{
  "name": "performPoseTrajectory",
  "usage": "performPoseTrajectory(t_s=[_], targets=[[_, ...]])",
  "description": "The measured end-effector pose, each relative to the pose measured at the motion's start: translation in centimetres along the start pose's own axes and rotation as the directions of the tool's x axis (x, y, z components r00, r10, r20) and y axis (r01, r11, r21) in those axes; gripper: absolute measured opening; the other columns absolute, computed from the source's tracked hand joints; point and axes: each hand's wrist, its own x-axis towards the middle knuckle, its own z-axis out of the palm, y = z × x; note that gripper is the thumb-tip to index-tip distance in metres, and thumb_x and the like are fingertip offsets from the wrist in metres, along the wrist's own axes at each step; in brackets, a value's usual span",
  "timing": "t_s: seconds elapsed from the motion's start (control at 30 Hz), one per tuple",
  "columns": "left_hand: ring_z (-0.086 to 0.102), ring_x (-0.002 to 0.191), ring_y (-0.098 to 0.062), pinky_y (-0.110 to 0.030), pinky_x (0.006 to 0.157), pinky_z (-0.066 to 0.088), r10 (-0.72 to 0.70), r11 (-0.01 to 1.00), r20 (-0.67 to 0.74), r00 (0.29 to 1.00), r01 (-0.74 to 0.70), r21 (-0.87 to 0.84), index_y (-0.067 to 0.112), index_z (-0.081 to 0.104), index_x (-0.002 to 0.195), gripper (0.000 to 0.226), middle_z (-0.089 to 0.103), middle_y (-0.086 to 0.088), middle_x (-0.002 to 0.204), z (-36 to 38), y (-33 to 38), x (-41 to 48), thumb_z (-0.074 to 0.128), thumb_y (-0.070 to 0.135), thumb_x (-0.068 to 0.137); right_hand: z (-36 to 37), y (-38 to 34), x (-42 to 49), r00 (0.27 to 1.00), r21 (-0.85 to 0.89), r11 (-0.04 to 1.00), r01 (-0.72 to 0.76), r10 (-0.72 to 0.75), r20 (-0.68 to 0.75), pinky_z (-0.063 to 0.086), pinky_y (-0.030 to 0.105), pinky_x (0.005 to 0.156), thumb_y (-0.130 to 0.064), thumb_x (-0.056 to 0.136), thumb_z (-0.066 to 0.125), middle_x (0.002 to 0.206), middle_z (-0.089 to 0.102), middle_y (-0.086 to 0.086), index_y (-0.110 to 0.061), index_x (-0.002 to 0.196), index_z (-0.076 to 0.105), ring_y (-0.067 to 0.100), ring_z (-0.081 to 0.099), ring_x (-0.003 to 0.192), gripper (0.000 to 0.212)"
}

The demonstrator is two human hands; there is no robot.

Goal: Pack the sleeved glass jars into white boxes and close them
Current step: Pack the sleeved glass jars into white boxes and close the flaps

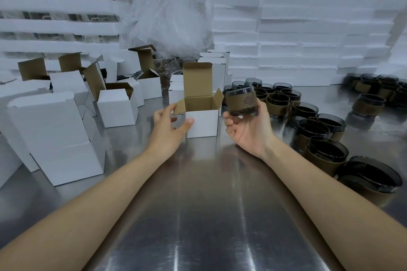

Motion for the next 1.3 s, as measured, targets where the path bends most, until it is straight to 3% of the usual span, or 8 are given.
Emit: performPoseTrajectory(t_s=[0.17, 0.27, 0.4, 0.53, 0.67, 0.87, 1.1, 1.3], targets=[[0.041, 0.113, -0.006, -0.021, 0.096, 0.033, 0.001, 1.000, 0.000, 1.000, -0.001, -0.016, 0.023, 0.032, 0.146, 0.065, 0.029, 0.002, 0.134, 0.01, 0.19, -0.12, 0.061, 0.039, 0.091, 0.30, -0.09, 0.16, 0.998, 0.113, 0.992, 0.054, -0.051, -0.030, 0.047, 0.021, 0.051, -0.054, 0.095, 0.041, 0.089, 0.058, 0.018, 0.001, 0.112, 0.056, 0.020, 0.051, 0.072, 0.059], [0.041, 0.112, -0.004, -0.020, 0.095, 0.034, 0.005, 1.000, -0.001, 1.000, -0.005, -0.020, 0.023, 0.033, 0.146, 0.064, 0.029, 0.002, 0.134, 0.02, 0.22, -0.16, 0.061, 0.039, 0.091, 0.41, -0.06, -0.03, 0.997, 0.224, 0.971, 0.082, -0.082, -0.009, 0.059, 0.027, 0.071, -0.051, 0.092, 0.053, 0.105, 0.061, 0.021, 0.008, 0.117, 0.053, 0.025, 0.061, 0.093, 0.064], [0.042, 0.112, -0.006, -0.021, 0.095, 0.034, 0.002, 1.000, -0.009, 1.000, -0.002, -0.009, 0.023, 0.033, 0.146, 0.065, 0.030, 0.000, 0.135, -0.04, 0.18, -0.16, 0.061, 0.039, 0.090, 0.64, -0.26, -0.45, 0.992, 0.291, 0.952, 0.097, -0.116, 0.049, 0.053, 0.040, 0.094, -0.036, 0.088, 0.063, 0.129, 0.059, 0.021, 0.002, 0.127, 0.052, 0.036, 0.062, 0.113, 0.056], [0.042, 0.112, -0.006, -0.022, 0.095, 0.034, 0.003, 1.000, -0.013, 1.000, -0.003, -0.002, 0.024, 0.033, 0.146, 0.064, 0.030, 0.000, 0.136, -0.02, 0.17, -0.11, 0.061, 0.040, 0.090, 0.30, -0.22, -0.43, 0.997, 0.242, 0.967, 0.080, -0.082, 0.000, 0.056, 0.038, 0.089, -0.038, 0.089, 0.063, 0.122, 0.063, 0.022, -0.004, 0.131, 0.051, 0.036, 0.067, 0.103, 0.056], [0.042, 0.111, -0.005, -0.021, 0.094, 0.034, 0.006, 1.000, -0.017, 1.000, -0.006, -0.005, 0.024, 0.034, 0.145, 0.063, 0.031, 0.001, 0.134, 0.00, 0.08, -0.10, 0.061, 0.040, 0.090, -0.07, -0.10, -0.24, 0.999, 0.142, 0.989, 0.036, -0.031, -0.037, 0.057, 0.030, 0.078, -0.047, 0.090, 0.057, 0.106, 0.069, 0.021, -0.002, 0.122, 0.053, 0.029, 0.070, 0.089, 0.055], [0.042, 0.113, -0.007, -0.024, 0.097, 0.035, 0.005, 1.000, -0.018, 1.000, -0.005, -0.007, 0.024, 0.034, 0.145, 0.064, 0.030, 0.004, 0.128, 0.05, -0.10, 0.09, 0.061, 0.041, 0.090, -0.14, 0.03, -0.11, 0.999, 0.113, 0.994, 0.010, -0.005, -0.044, 0.051, 0.029, 0.076, -0.048, 0.092, 0.050, 0.101, 0.068, 0.020, -0.001, 0.117, 0.056, 0.026, 0.066, 0.086, 0.054], [0.042, 0.113, -0.006, -0.024, 0.097, 0.035, 0.000, 1.000, -0.022, 1.000, -0.001, -0.006, 0.024, 0.034, 0.145, 0.064, 0.029, 0.005, 0.127, 0.11, -0.19, 0.16, 0.062, 0.041, 0.090, 0.15, -0.04, -0.19, 0.999, 0.131, 0.991, 0.036, -0.031, -0.037, 0.050, 0.032, 0.081, -0.043, 0.092, 0.047, 0.109, 0.063, 0.018, -0.001, 0.125, 0.052, 0.028, 0.061, 0.092, 0.053], [0.042, 0.114, -0.006, -0.026, 0.099, 0.036, -0.002, 1.000, -0.014, 1.000, 0.002, 0.004, 0.025, 0.033, 0.145, 0.064, 0.029, 0.005, 0.129, 0.04, -0.15, 0.11, 0.061, 0.042, 0.090, -0.12, -0.29, -0.11, 0.994, 0.169, 0.981, 0.099, -0.091, -0.055, 0.051, 0.035, 0.088, -0.032, 0.092, 0.047, 0.133, 0.055, 0.021, -0.005, 0.132, 0.050, 0.037, 0.061, 0.109, 0.048]])
